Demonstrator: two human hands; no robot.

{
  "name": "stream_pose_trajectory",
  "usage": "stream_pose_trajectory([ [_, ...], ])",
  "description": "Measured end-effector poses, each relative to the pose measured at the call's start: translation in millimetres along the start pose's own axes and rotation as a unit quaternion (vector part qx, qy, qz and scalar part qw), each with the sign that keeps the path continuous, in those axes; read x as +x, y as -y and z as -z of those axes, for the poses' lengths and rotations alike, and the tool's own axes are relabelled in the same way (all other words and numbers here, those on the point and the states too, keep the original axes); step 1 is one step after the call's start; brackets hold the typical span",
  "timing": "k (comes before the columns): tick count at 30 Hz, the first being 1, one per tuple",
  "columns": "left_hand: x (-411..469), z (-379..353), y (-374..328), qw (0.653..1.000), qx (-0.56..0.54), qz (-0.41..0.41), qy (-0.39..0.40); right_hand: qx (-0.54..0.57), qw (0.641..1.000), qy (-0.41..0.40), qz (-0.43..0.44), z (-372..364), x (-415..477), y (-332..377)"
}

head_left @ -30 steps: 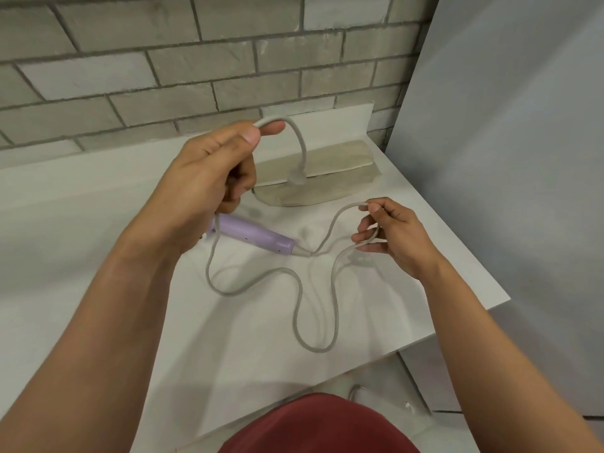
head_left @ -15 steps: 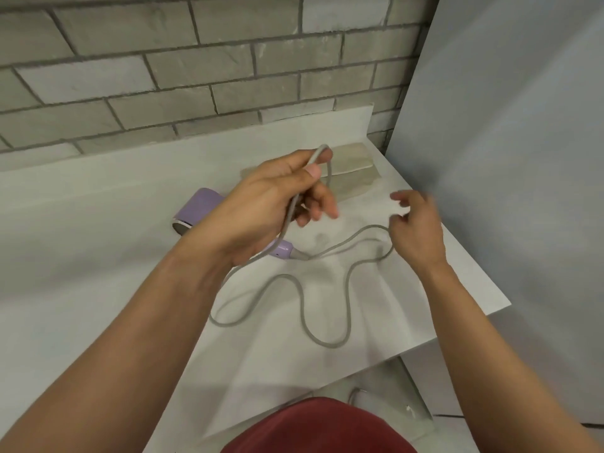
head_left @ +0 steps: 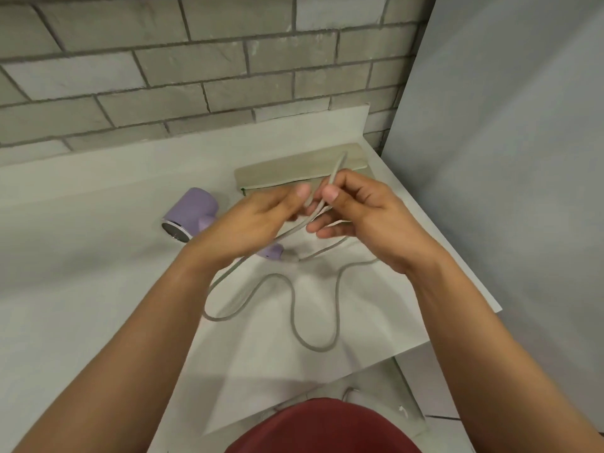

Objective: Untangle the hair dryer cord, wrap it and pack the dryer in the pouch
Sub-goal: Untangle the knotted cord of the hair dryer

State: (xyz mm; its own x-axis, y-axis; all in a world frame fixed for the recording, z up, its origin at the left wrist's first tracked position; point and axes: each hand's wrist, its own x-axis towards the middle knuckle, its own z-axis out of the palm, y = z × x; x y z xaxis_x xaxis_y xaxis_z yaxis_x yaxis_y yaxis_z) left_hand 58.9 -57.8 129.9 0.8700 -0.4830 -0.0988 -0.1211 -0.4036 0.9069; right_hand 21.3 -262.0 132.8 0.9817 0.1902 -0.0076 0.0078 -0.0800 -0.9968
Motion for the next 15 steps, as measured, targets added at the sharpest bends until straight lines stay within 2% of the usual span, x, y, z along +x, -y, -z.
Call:
stream_pose_trajectory([
  [5, -29.6, -13.5, 68.2, 0.983, -0.05, 0.056, 0.165, 0.093, 0.995, -0.033, 0.027, 38.6, -0.8, 13.7],
  [7, -37.0, -24.5, 88.5, 0.969, -0.024, 0.064, 0.236, 0.117, 0.991, -0.051, 0.04, 53.4, -1.8, 16.4],
  [9, -43.1, -29.6, 98.8, 0.962, 0.033, 0.067, 0.264, 0.143, 0.984, -0.091, 0.048, 69.4, -3.2, 16.7],
  [11, -50.1, -31.5, 105.4, 0.965, 0.065, 0.085, 0.238, 0.159, 0.977, -0.136, 0.042, 85.3, -2.9, 13.2],
  [13, -54.7, -30.1, 106.7, 0.982, 0.052, 0.091, 0.156, 0.164, 0.97, -0.177, 0.015, 100.0, -0.5, 5.4],
  [15, -56.9, -23.0, 104.8, 0.995, 0.054, 0.037, 0.078, 0.179, 0.961, -0.208, -0.02, 113.0, 2.1, -7.1],
])
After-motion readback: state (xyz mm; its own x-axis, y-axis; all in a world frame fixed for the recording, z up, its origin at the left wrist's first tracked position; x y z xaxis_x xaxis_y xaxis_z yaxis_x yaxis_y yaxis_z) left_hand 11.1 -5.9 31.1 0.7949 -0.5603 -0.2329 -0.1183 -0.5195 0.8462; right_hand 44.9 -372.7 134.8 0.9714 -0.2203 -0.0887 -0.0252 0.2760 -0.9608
